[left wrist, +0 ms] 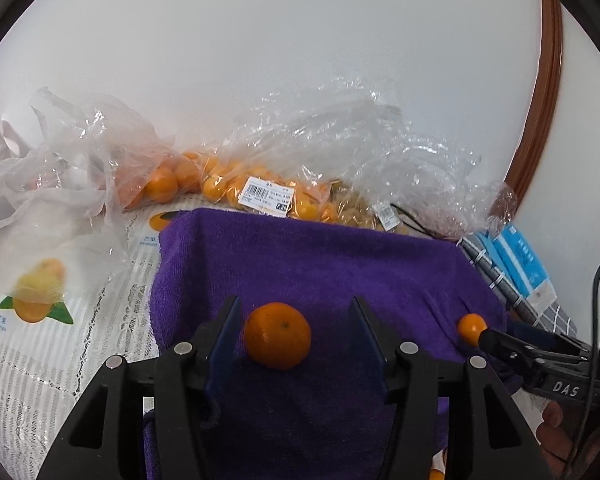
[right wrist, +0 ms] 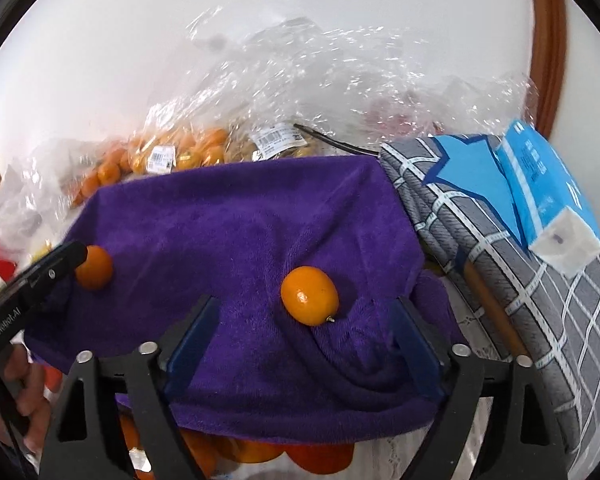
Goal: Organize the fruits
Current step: 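Lift both open tools away from the towel toward the loose fruit, then grasp a small greenish-yellow fruit with the left tool while the right tool grasps an orange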
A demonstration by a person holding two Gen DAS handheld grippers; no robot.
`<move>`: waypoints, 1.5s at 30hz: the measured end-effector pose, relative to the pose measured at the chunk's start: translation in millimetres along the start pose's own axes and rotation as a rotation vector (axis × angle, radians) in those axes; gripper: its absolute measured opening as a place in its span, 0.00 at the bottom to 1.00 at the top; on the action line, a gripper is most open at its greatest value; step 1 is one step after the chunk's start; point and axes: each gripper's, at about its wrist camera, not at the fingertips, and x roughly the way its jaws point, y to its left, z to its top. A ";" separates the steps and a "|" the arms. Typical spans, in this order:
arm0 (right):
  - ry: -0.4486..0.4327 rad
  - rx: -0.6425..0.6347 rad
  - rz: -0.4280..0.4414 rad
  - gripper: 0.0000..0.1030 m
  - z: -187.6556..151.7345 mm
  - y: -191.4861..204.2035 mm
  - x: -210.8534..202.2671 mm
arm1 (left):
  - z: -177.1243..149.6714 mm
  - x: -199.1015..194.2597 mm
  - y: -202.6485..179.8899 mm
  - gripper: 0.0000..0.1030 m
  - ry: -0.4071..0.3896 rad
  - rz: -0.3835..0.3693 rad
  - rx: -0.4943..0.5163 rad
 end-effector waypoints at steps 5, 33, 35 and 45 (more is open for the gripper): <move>-0.019 0.043 0.077 0.88 -1.4 -12.7 -10.3 | 1.9 -3.6 2.3 0.51 -0.029 0.020 -0.014; -0.111 -0.039 -0.110 0.88 -101.9 13.3 -134.5 | 12.7 -54.3 -0.5 0.51 -0.101 0.053 -0.024; -0.123 -0.036 -0.102 0.88 -103.3 16.7 -139.7 | 5.2 -73.1 3.3 0.51 -0.107 0.033 -0.022; -0.075 0.012 0.005 0.74 -128.3 13.2 -120.8 | -73.3 -129.6 68.8 0.54 0.042 0.063 -0.110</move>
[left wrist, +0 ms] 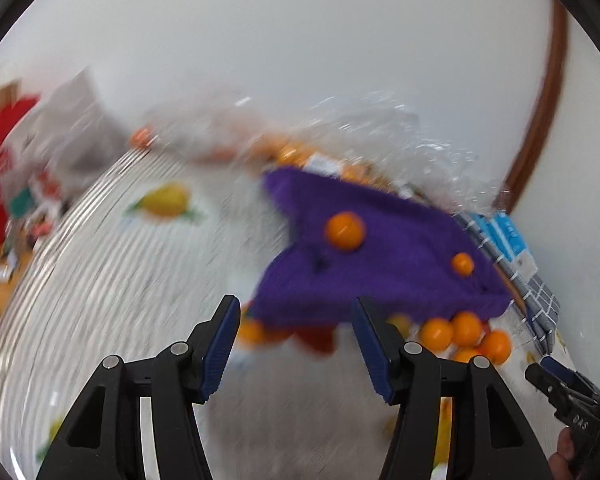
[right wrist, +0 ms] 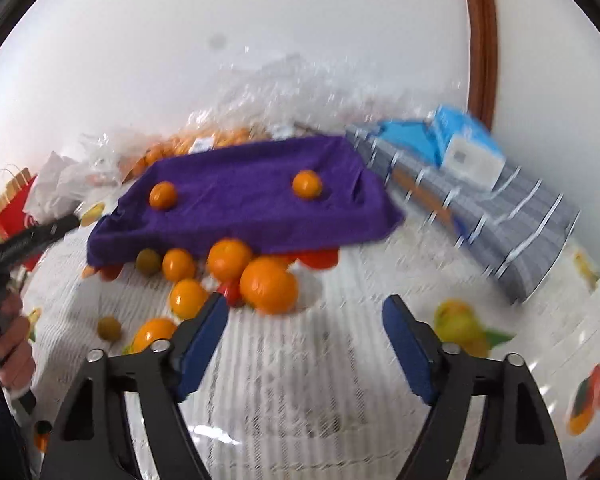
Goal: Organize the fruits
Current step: 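Grasp a small greenish-yellow fruit with the left tool while the right tool grasps an orange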
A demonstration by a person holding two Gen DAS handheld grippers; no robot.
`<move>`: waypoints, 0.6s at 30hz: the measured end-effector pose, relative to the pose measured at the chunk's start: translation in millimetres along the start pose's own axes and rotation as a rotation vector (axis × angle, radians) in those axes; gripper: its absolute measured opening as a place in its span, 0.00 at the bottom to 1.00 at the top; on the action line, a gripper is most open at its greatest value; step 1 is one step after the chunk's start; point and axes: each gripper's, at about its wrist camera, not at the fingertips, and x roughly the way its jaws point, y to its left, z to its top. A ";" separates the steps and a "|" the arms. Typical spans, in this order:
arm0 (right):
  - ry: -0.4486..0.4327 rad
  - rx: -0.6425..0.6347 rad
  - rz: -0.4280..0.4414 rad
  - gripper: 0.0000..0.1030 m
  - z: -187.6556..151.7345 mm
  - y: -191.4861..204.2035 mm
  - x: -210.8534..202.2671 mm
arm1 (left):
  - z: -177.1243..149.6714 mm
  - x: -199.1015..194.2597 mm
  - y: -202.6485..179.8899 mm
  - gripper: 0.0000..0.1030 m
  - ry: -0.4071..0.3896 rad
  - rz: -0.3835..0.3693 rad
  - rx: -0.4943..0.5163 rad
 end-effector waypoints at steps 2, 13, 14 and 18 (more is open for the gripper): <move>0.010 0.002 0.019 0.71 -7.5 0.3 3.7 | -6.3 -7.7 7.7 0.54 0.009 -0.052 -0.036; 0.020 0.013 0.057 0.60 -15.7 -5.8 7.3 | -49.9 12.7 -68.1 0.48 0.175 -0.167 0.195; 0.022 0.027 0.062 0.60 -15.7 -8.6 7.6 | -51.2 18.3 -74.3 0.41 0.199 -0.147 0.209; 0.038 0.073 0.084 0.59 -16.2 -17.7 9.6 | -49.0 28.9 -82.7 0.23 0.227 -0.110 0.225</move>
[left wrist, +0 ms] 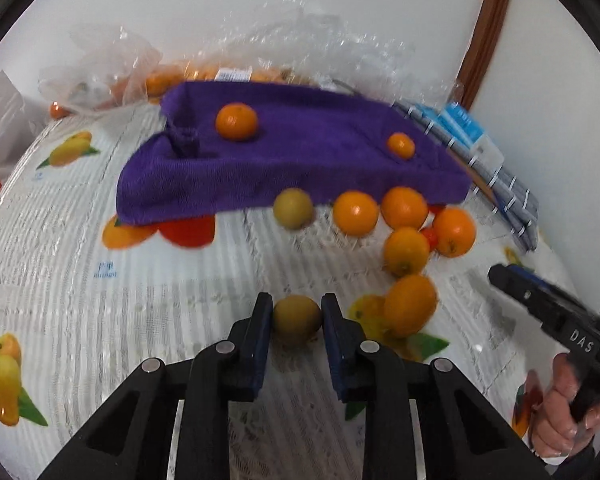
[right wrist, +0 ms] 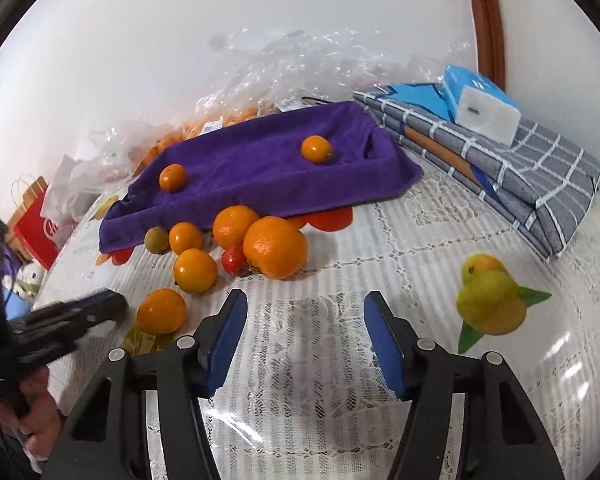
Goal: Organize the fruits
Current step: 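Grasp a small greenish-yellow fruit with the left tool while the right tool grasps an orange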
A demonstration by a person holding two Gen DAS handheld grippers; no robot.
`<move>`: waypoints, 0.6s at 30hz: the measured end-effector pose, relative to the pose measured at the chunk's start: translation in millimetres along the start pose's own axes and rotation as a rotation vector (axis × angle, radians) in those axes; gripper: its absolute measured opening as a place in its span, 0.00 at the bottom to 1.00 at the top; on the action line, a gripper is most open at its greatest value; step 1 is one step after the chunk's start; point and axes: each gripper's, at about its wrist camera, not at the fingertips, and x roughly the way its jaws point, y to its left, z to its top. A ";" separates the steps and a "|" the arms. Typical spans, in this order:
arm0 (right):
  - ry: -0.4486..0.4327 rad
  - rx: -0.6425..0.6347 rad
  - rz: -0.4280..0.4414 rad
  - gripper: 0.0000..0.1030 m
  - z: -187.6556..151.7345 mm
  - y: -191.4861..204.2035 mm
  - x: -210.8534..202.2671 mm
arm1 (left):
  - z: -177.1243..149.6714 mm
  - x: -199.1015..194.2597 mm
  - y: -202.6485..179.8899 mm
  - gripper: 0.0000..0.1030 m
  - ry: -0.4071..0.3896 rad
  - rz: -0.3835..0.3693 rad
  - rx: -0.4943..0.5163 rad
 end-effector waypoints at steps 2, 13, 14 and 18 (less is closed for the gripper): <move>0.001 0.022 0.007 0.58 -0.1 -4.1 0.1 | -1.2 1.5 5.3 0.23 0.012 -0.005 -0.028; -0.001 -0.090 -0.051 0.45 13.7 9.4 4.2 | -6.4 -11.9 30.7 0.23 -0.063 -0.058 -0.149; -0.008 -0.104 -0.025 0.45 18.5 12.2 3.4 | -5.7 -11.8 28.6 0.23 -0.064 -0.064 -0.140; -0.034 -0.111 0.027 0.45 28.5 18.0 6.4 | -4.4 -11.4 23.8 0.23 -0.065 -0.073 -0.121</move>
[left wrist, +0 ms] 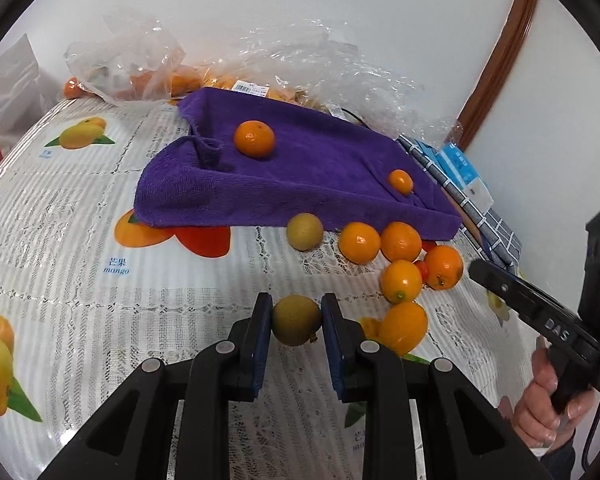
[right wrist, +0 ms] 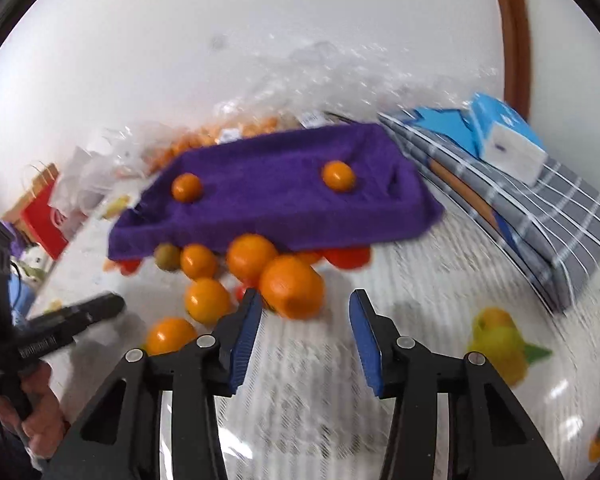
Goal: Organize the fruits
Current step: 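Grasp a small greenish-yellow fruit with the left tool while the right tool grasps an orange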
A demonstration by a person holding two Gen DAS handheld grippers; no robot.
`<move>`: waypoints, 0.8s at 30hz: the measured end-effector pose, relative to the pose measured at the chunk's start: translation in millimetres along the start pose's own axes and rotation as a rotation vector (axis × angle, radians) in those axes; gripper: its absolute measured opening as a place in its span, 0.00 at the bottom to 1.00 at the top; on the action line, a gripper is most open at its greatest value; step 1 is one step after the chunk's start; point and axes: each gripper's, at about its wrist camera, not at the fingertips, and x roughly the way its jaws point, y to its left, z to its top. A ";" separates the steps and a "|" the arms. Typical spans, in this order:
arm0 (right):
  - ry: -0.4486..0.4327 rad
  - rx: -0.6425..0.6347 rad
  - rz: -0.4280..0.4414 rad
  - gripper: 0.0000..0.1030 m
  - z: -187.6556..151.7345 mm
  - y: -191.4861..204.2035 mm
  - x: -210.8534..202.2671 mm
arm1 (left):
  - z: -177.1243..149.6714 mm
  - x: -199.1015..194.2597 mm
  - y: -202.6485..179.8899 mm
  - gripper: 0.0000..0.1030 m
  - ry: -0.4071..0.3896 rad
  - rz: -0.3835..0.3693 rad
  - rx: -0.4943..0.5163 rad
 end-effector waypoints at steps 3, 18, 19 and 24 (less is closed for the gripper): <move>0.017 0.008 0.029 0.45 2.4 -0.2 10.5 | 0.5 0.9 2.9 0.23 0.002 0.004 -0.019; 0.082 0.112 0.096 0.41 0.3 -25.2 21.7 | 0.7 4.6 2.6 0.23 0.019 -0.001 -0.015; 0.083 0.122 0.099 0.40 -0.8 -28.6 17.7 | 0.6 5.1 2.5 0.23 0.021 -0.001 -0.015; 0.082 0.170 0.135 0.35 -8.6 -41.4 1.2 | 0.1 6.9 -0.1 0.23 0.027 0.001 0.003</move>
